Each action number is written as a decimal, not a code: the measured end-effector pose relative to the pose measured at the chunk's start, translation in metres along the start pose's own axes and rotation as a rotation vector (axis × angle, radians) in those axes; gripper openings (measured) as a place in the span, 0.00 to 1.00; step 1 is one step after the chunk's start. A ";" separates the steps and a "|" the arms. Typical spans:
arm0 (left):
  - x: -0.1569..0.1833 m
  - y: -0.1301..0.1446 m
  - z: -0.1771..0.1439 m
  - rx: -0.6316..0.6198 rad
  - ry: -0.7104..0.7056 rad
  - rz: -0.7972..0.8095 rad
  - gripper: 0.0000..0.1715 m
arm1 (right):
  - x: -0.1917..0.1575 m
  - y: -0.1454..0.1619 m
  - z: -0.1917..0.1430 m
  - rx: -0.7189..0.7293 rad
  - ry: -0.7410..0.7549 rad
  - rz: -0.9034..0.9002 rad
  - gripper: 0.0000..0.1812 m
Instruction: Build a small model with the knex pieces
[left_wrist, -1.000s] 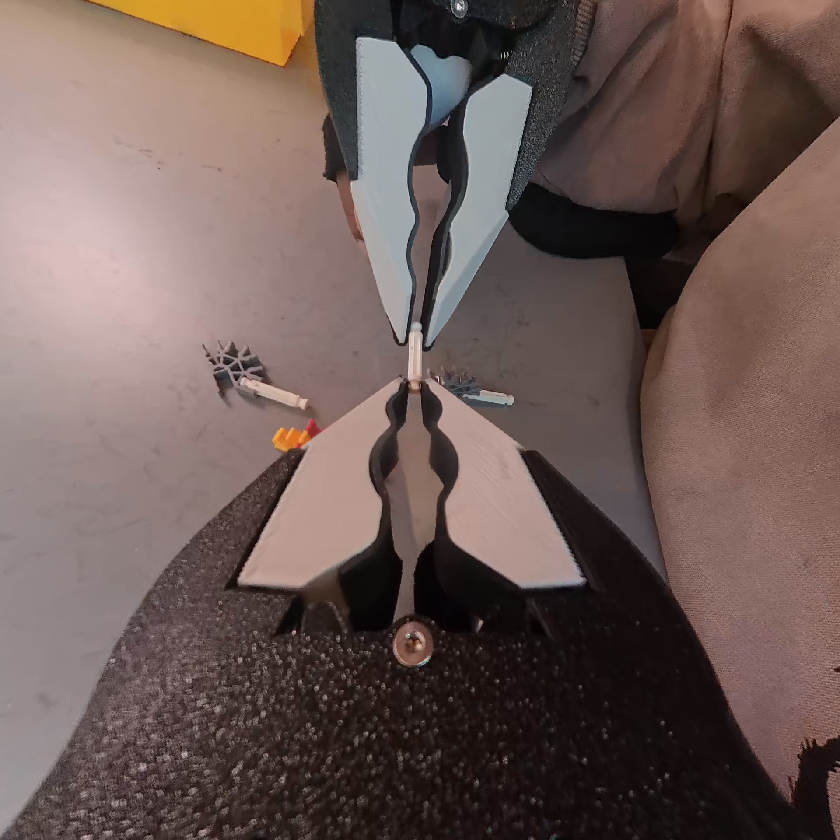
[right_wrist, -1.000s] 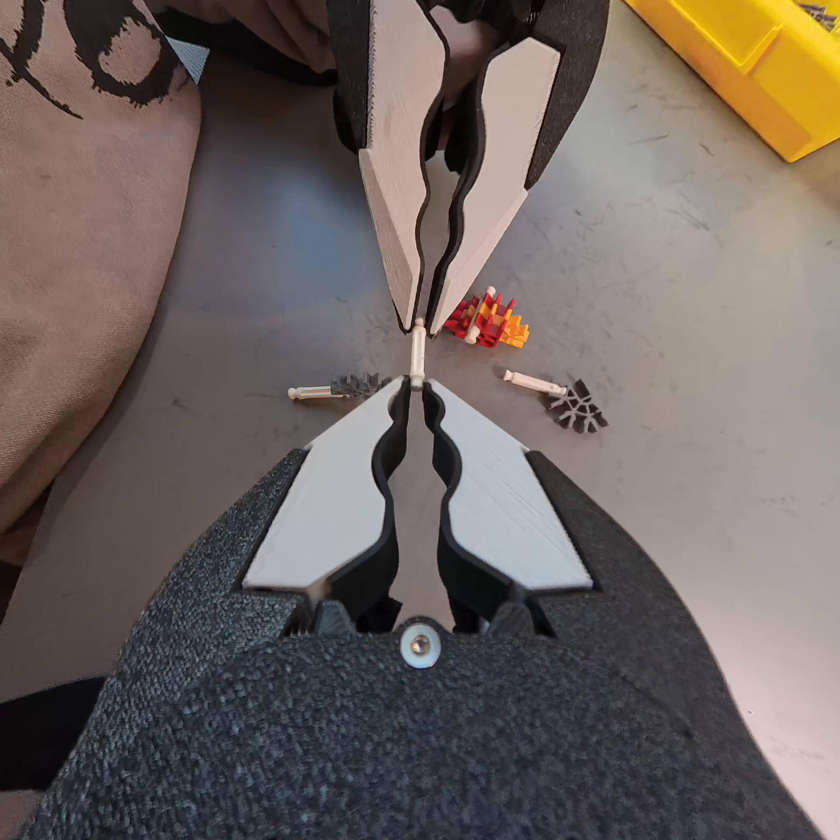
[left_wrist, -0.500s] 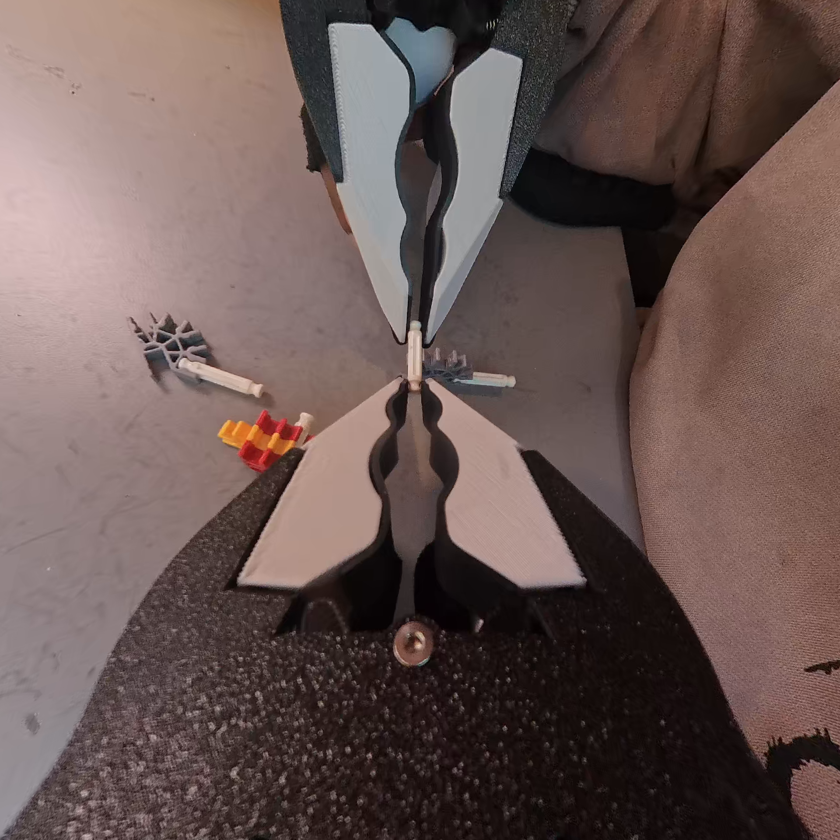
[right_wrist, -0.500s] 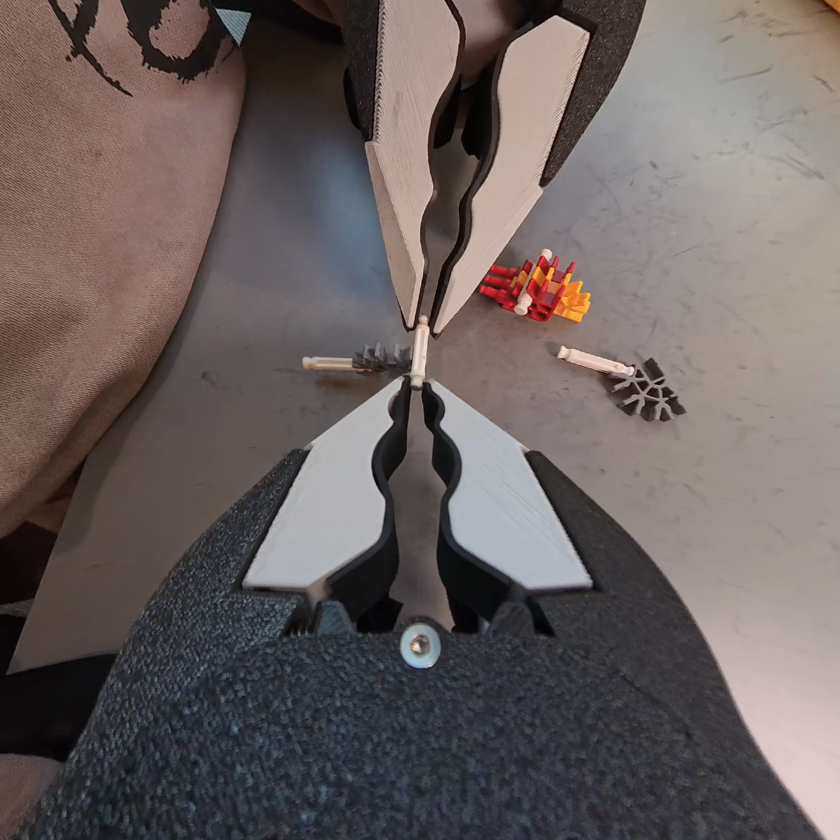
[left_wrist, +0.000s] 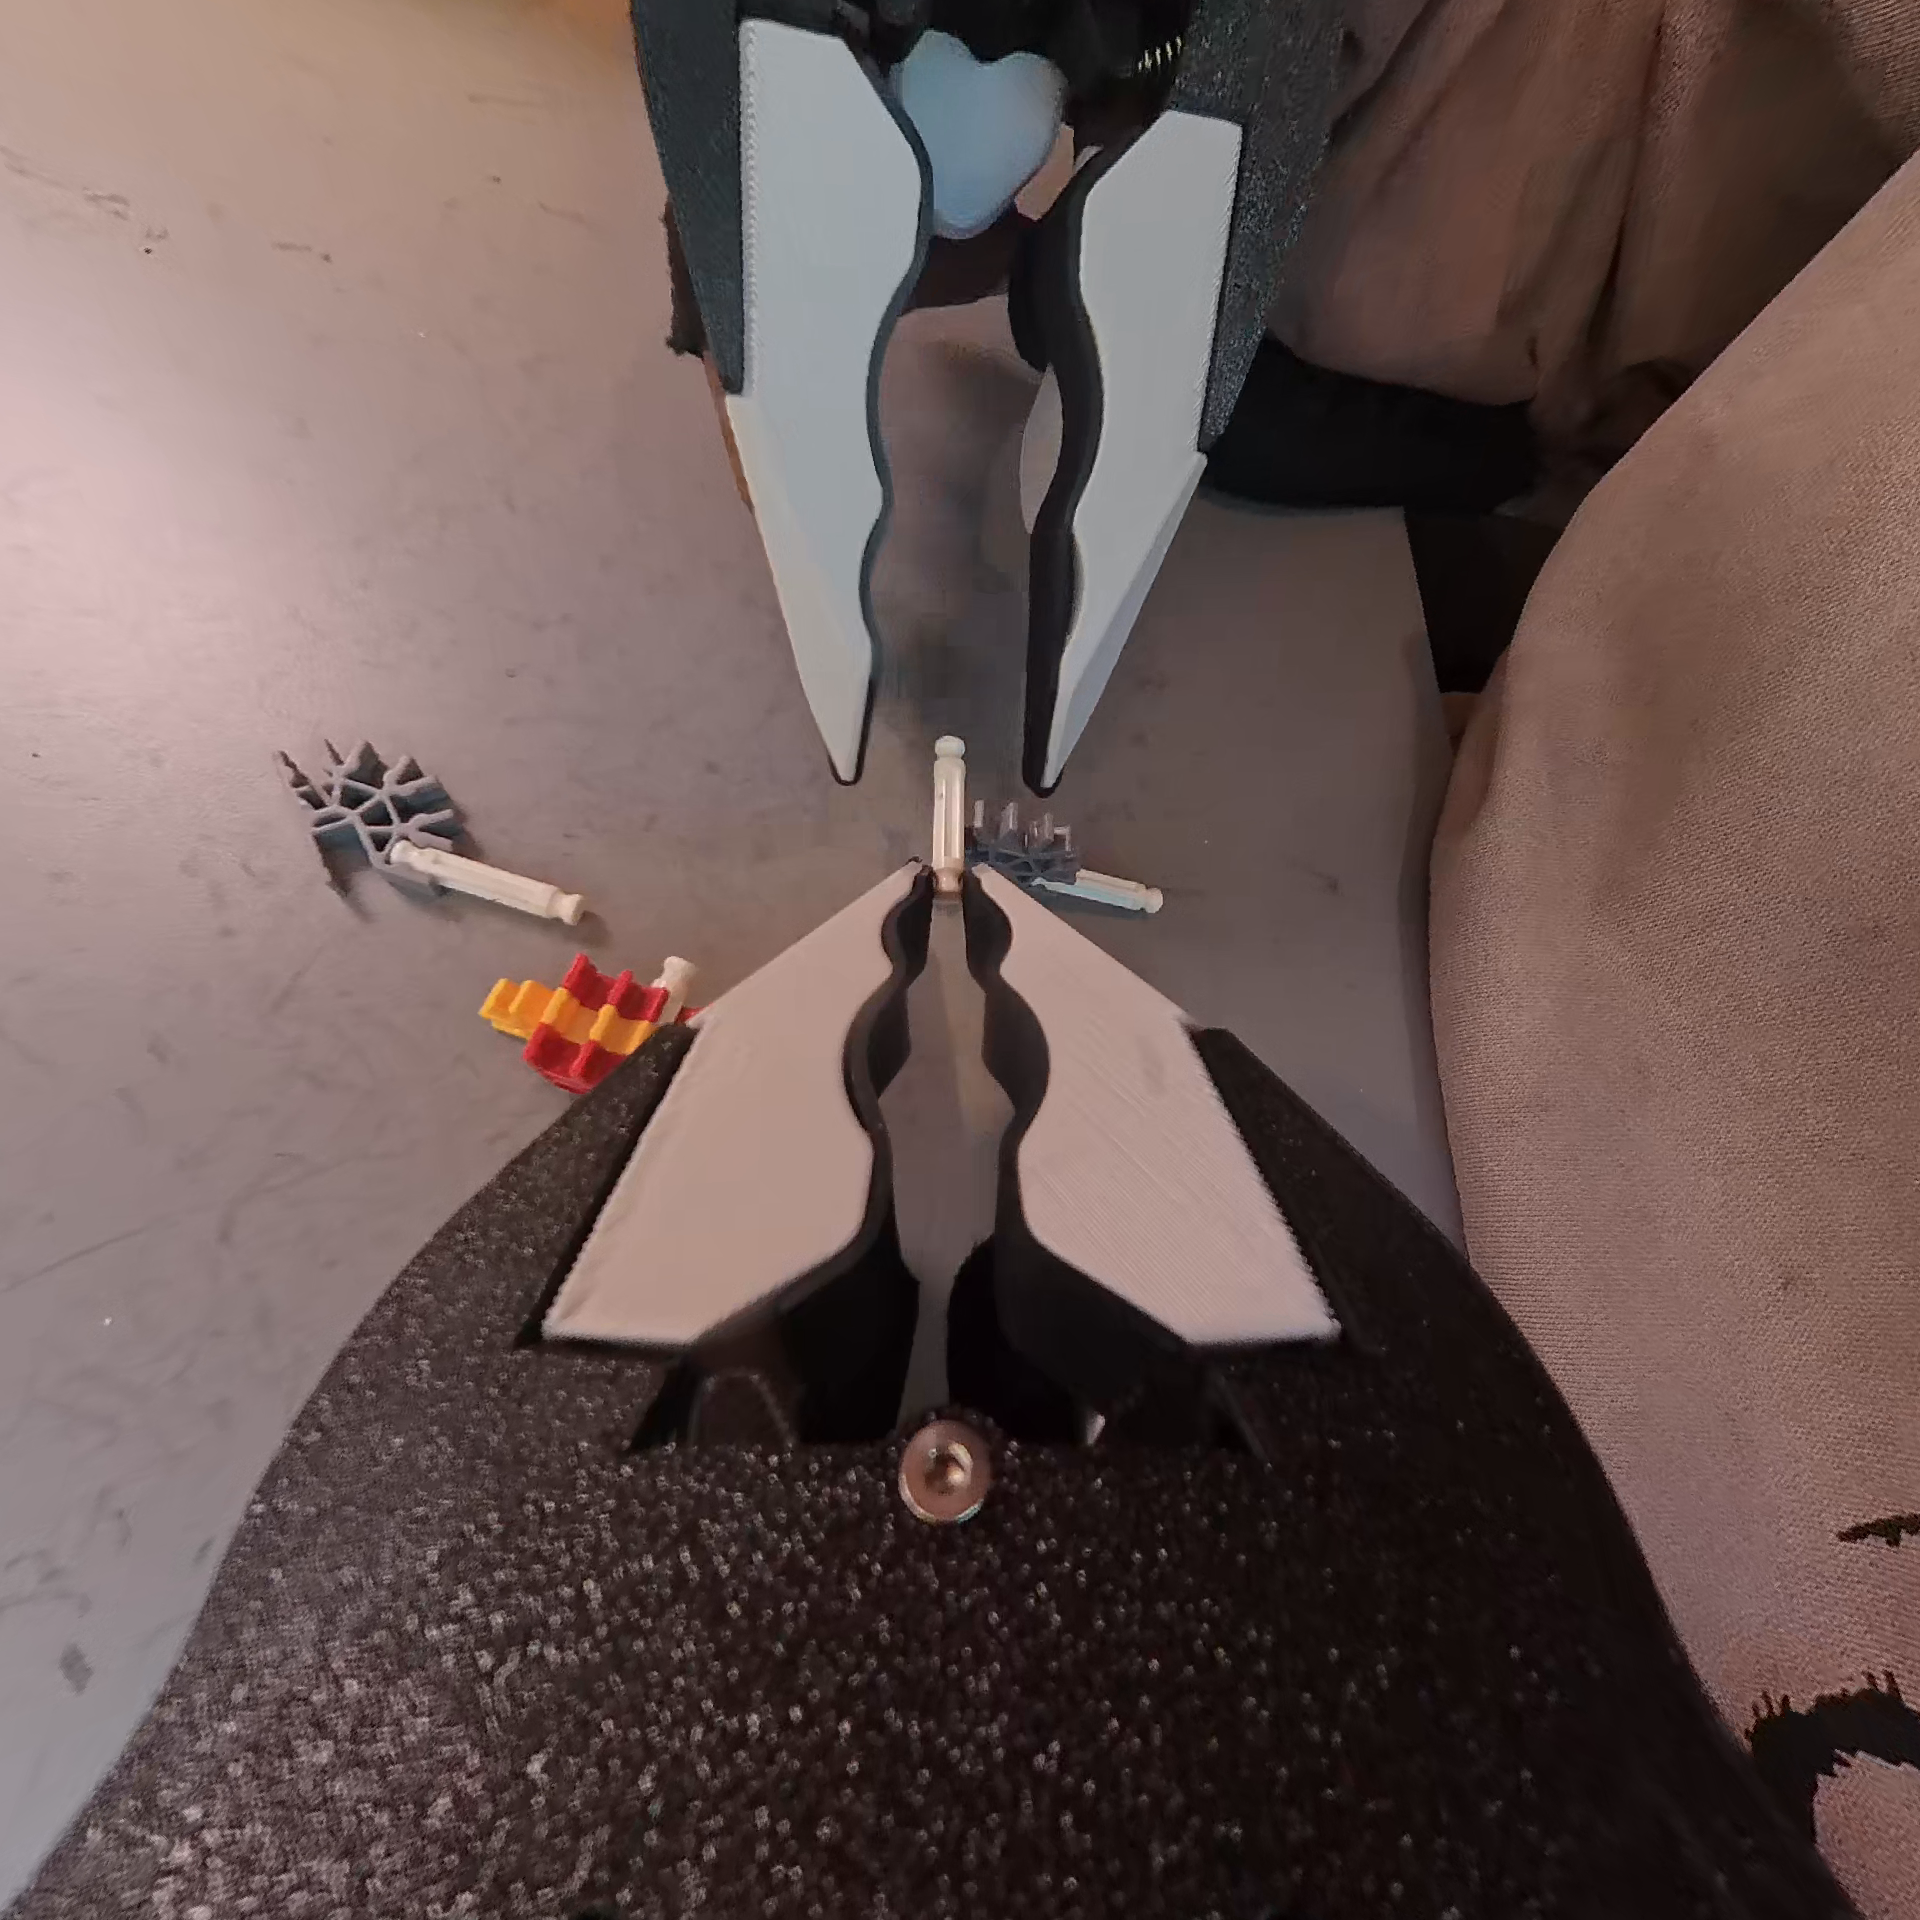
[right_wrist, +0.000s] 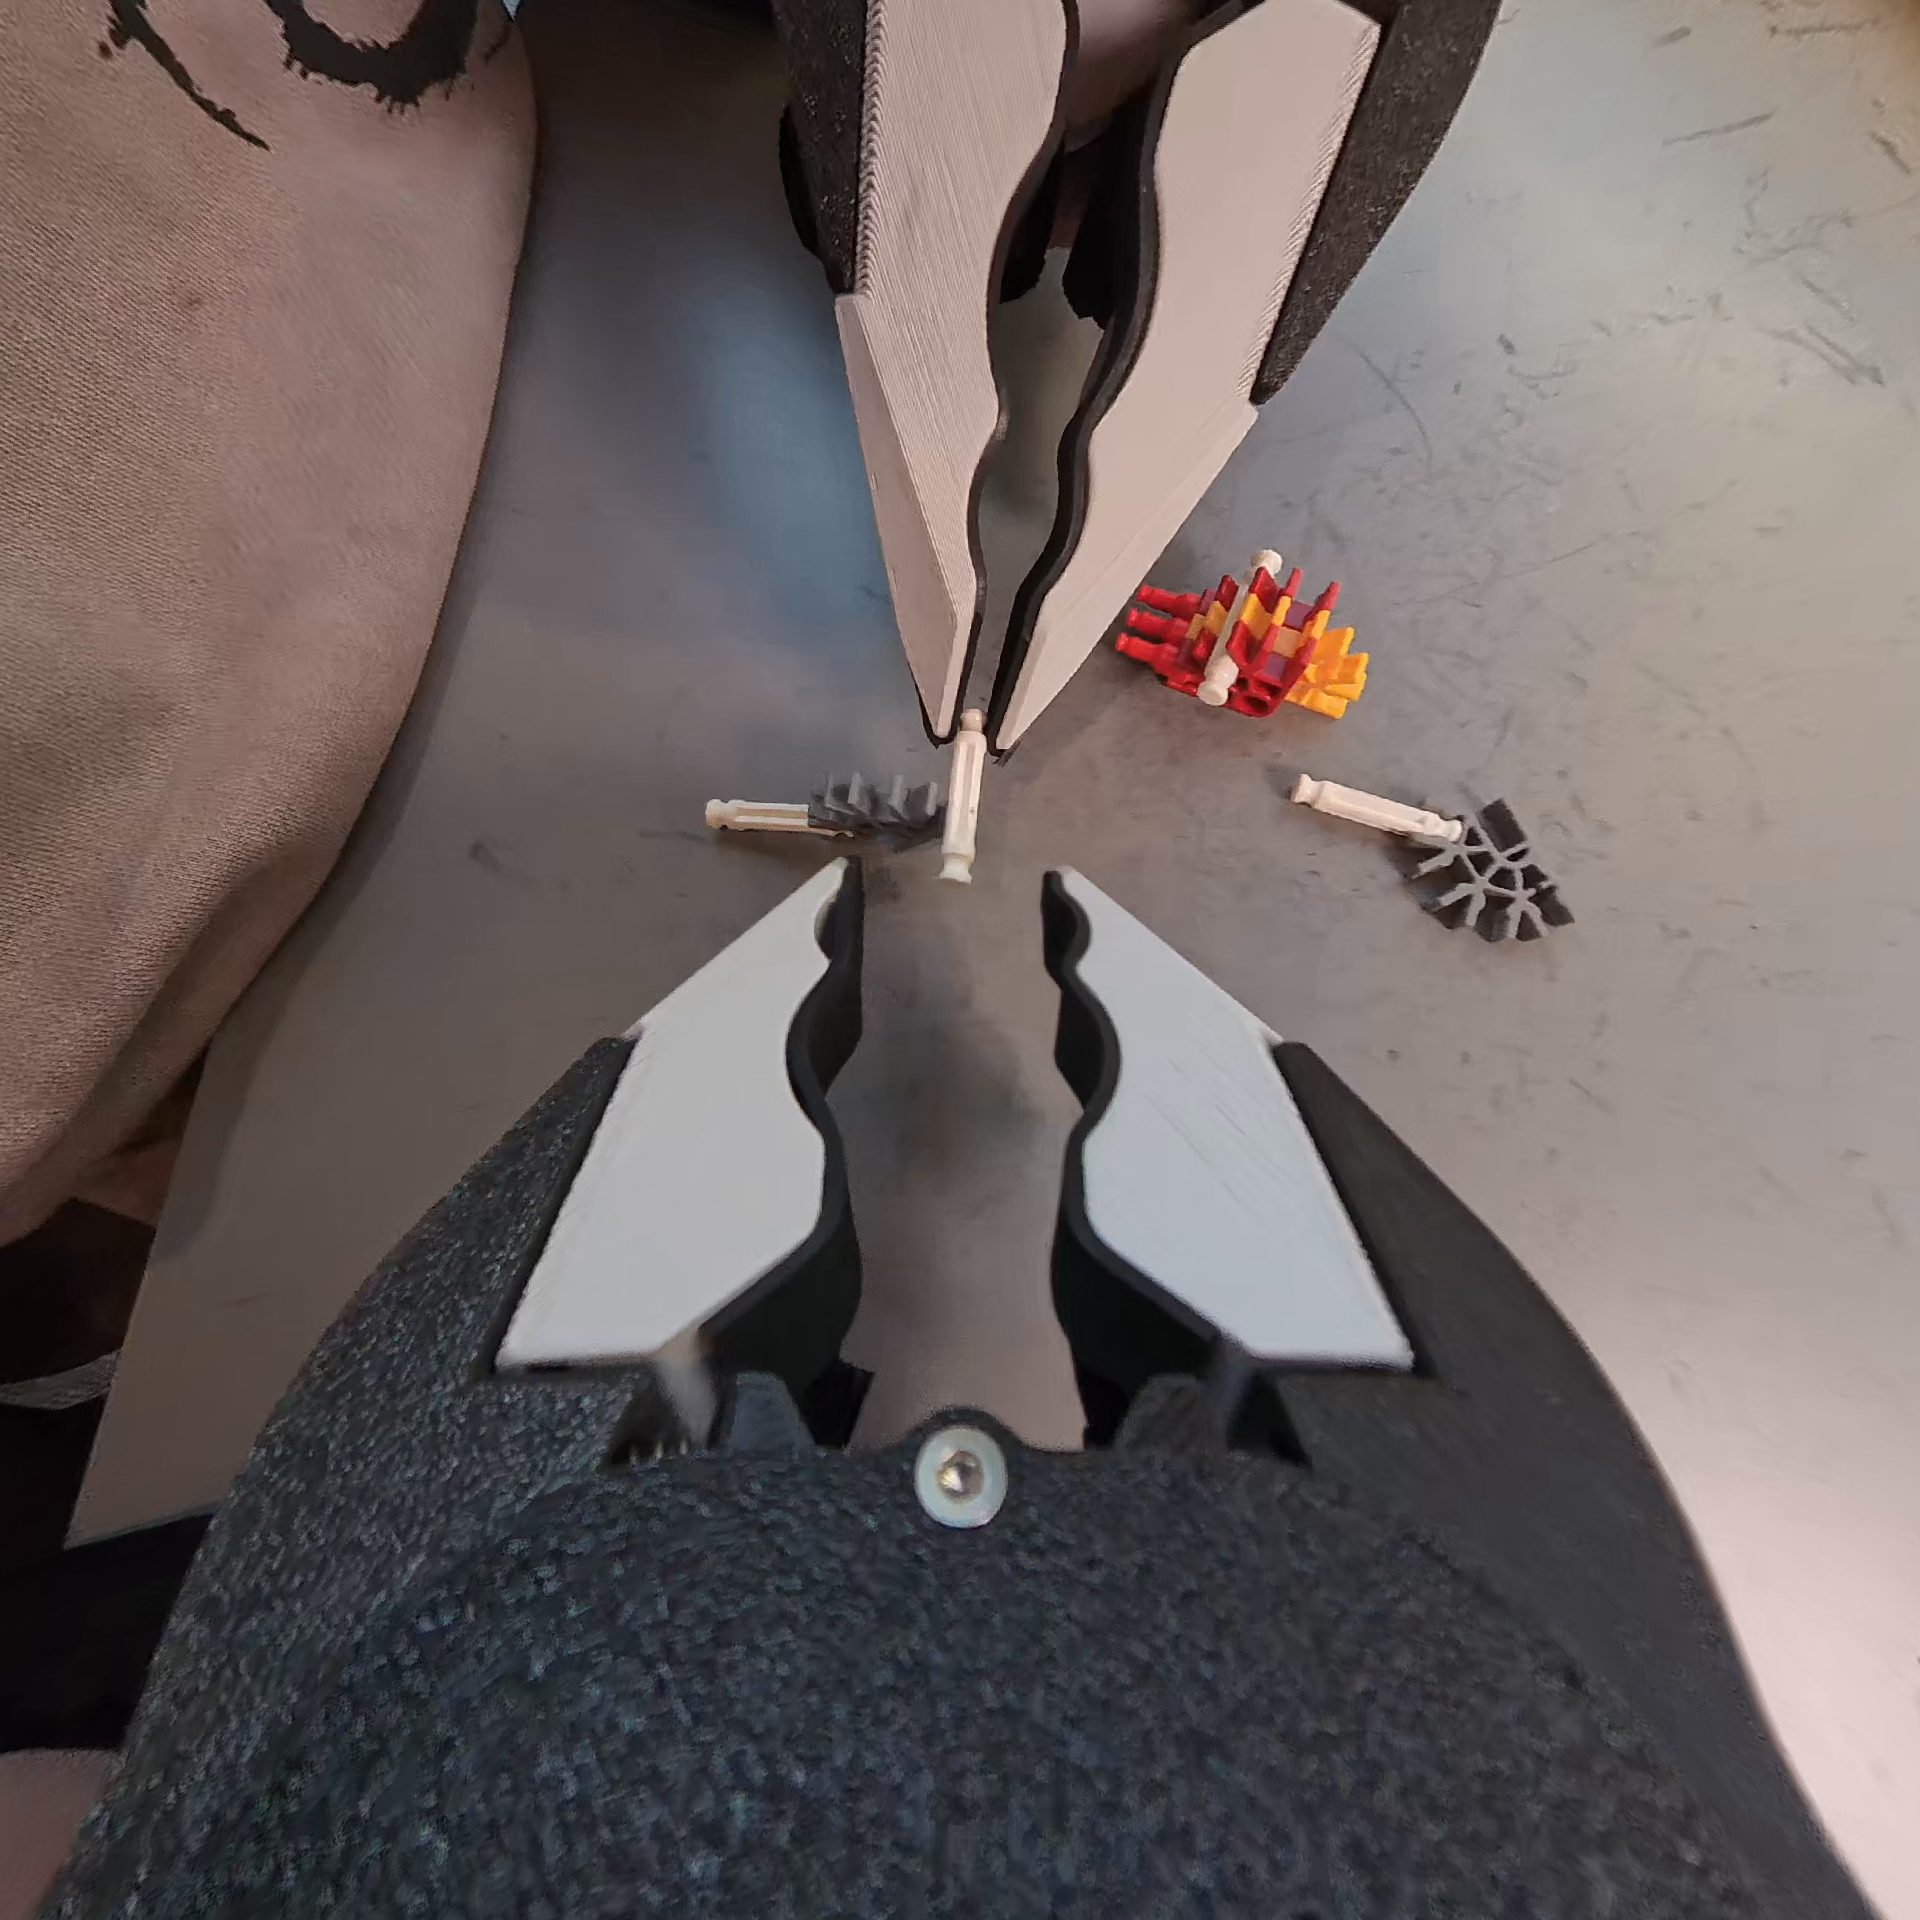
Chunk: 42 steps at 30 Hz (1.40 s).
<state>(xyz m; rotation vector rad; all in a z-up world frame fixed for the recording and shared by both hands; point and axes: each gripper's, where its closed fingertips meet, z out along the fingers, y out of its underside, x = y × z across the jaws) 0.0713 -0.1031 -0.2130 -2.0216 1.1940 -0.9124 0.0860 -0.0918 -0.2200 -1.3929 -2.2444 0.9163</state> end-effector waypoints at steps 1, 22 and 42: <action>0.000 0.000 0.000 0.000 0.001 0.002 0.03 | 0.000 -0.001 -0.001 -0.004 0.022 0.009 0.23; 0.011 0.003 0.002 -0.040 0.010 0.093 0.03 | -0.019 -0.011 0.013 0.029 0.404 -0.036 0.19; 0.011 0.022 0.010 -0.143 0.005 0.134 0.03 | -0.024 -0.017 0.023 0.072 0.441 -0.072 0.17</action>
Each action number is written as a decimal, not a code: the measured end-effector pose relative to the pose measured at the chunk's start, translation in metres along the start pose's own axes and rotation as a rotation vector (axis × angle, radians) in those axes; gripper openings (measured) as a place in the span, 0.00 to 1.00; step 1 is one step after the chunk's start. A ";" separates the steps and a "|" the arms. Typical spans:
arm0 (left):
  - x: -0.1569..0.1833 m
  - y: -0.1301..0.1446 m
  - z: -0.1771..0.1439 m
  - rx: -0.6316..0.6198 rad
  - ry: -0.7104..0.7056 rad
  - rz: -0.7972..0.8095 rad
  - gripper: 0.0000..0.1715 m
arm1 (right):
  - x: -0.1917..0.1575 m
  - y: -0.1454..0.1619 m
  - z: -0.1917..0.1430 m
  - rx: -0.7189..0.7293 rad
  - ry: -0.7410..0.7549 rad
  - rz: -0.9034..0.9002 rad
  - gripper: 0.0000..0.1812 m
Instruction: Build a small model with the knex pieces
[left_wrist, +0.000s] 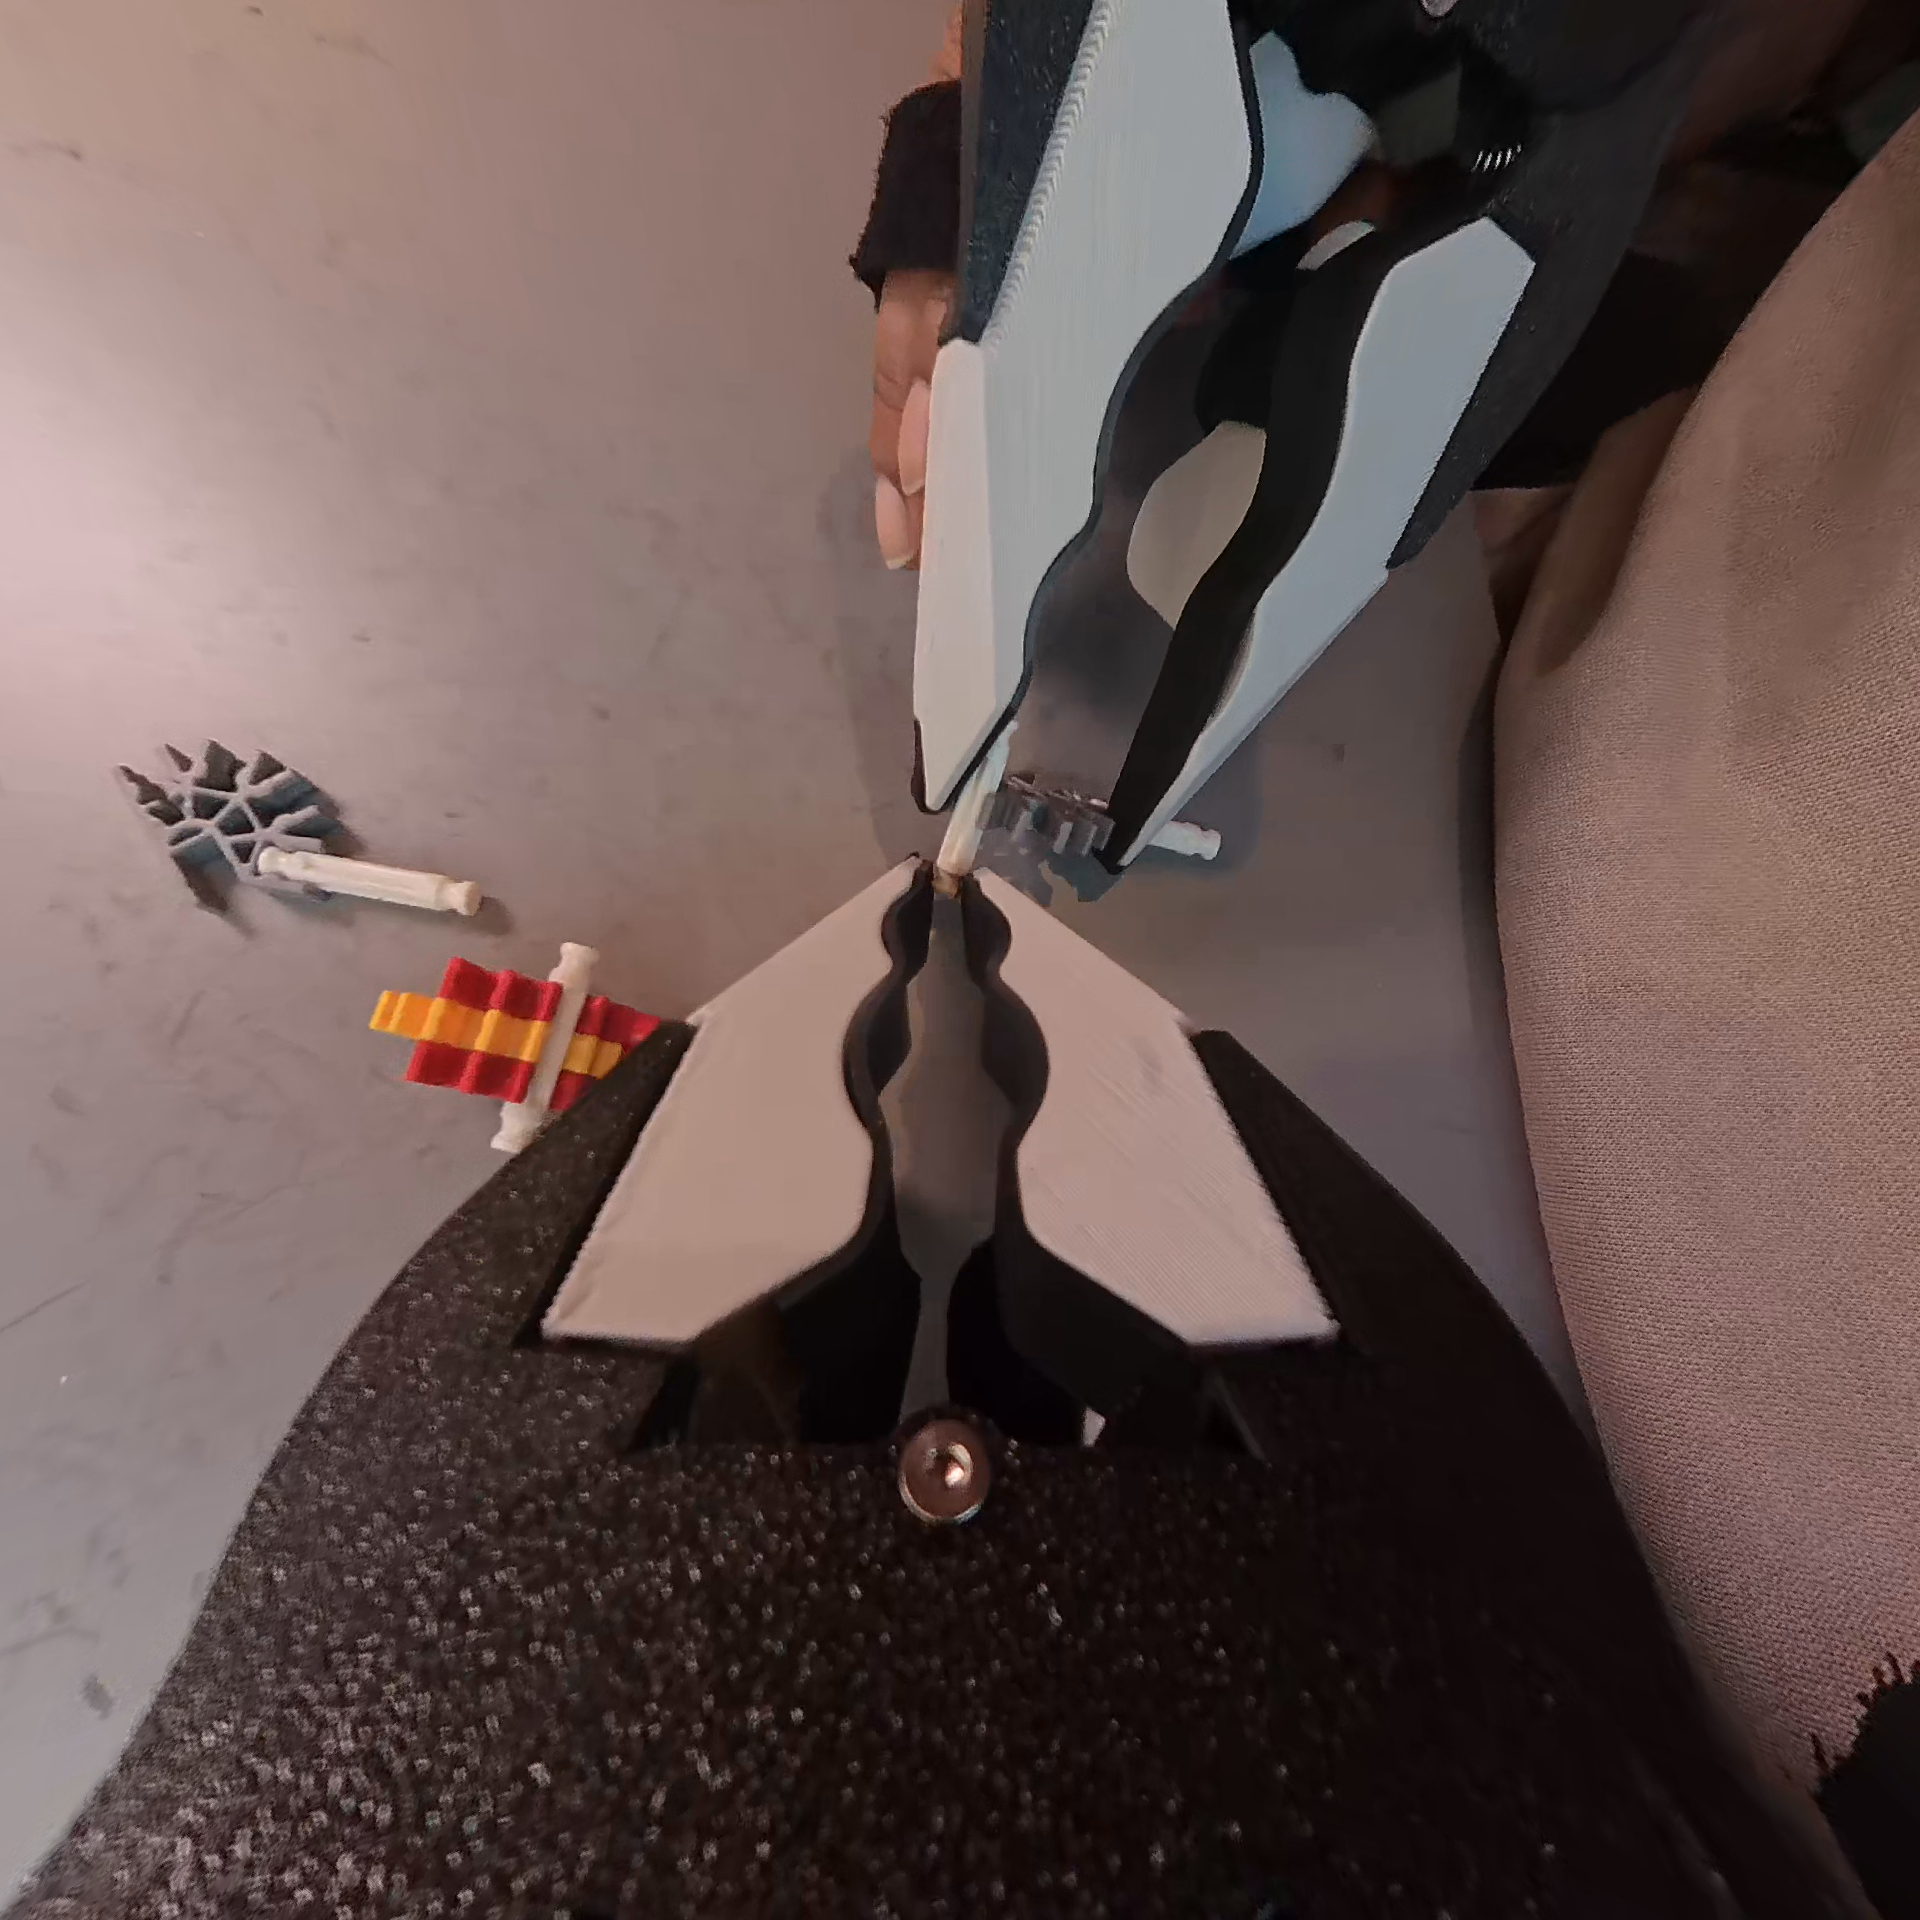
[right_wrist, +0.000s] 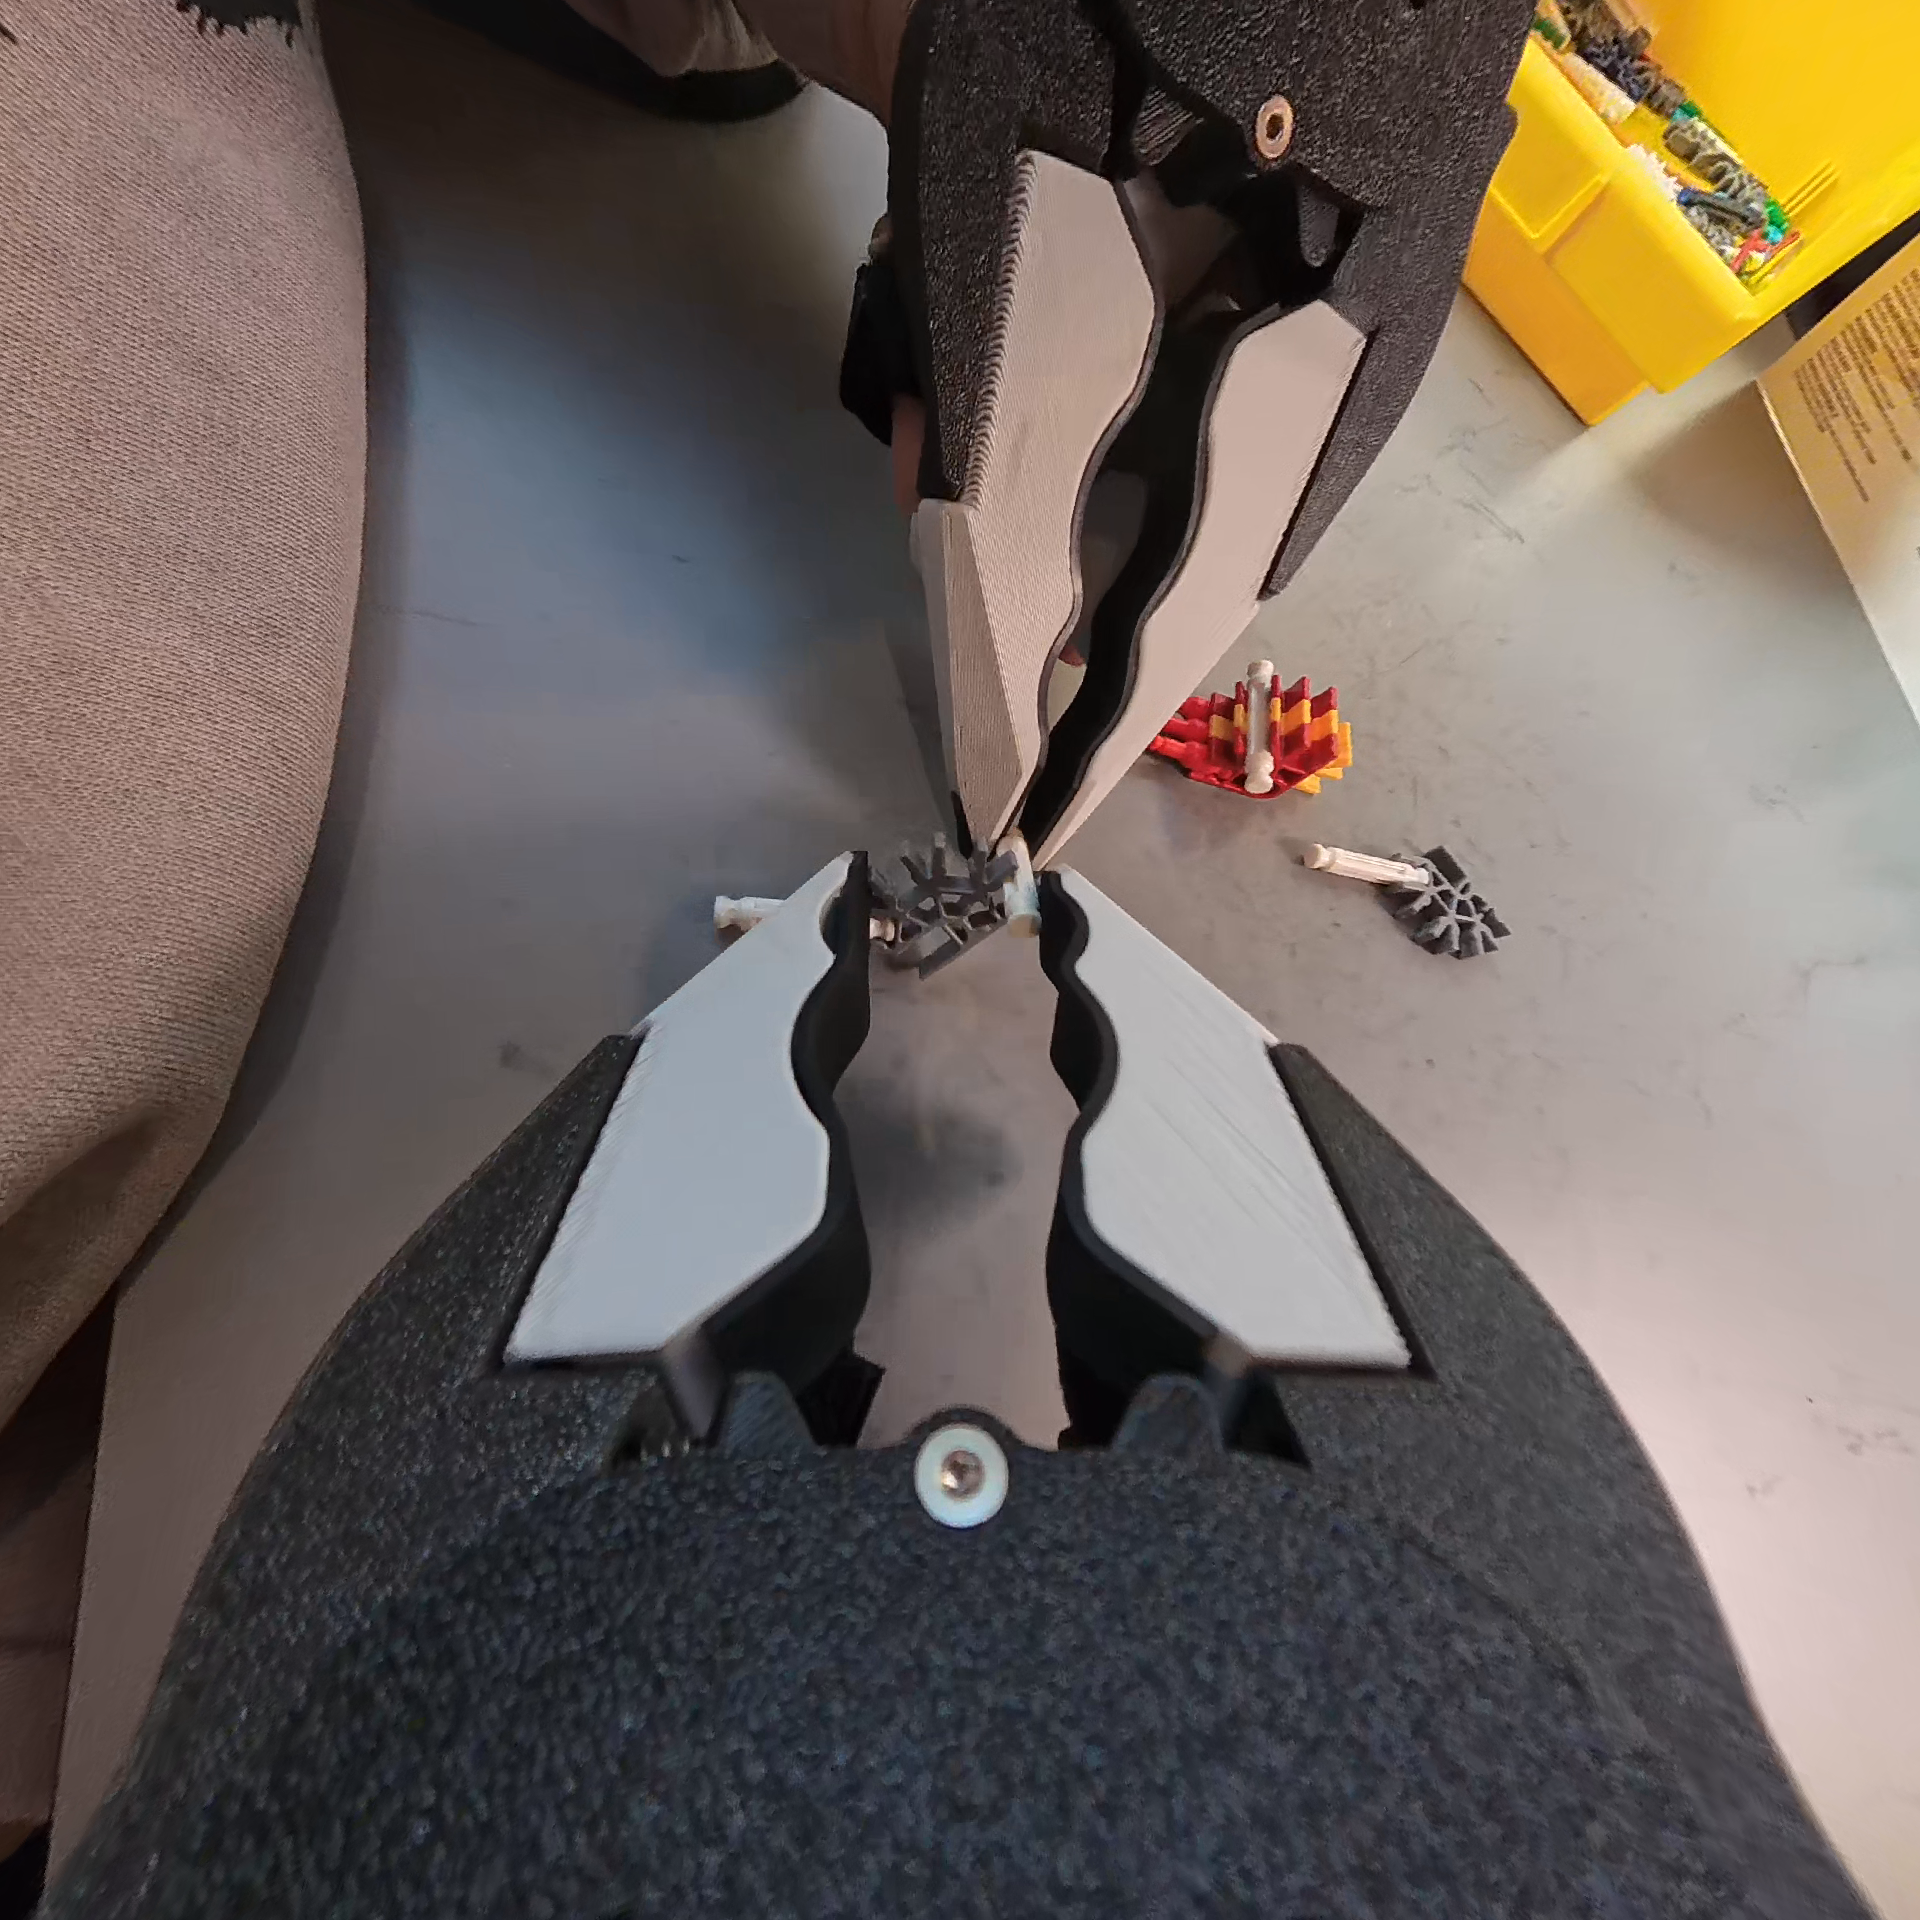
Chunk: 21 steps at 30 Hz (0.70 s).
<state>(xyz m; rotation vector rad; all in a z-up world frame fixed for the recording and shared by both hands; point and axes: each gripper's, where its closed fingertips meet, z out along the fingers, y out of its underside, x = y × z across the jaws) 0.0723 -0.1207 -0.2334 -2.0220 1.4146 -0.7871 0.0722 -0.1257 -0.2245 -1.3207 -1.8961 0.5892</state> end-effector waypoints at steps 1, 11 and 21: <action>0.001 0.000 0.001 -0.001 0.003 0.001 0.03 | -0.001 0.000 0.000 0.000 -0.007 0.001 0.17; 0.009 0.000 0.006 -0.014 0.022 0.023 0.03 | -0.009 0.002 -0.004 0.005 -0.032 -0.066 0.17; -0.008 -0.008 -0.004 0.084 0.009 -0.076 0.04 | 0.011 0.000 -0.004 0.073 -0.074 -0.073 0.17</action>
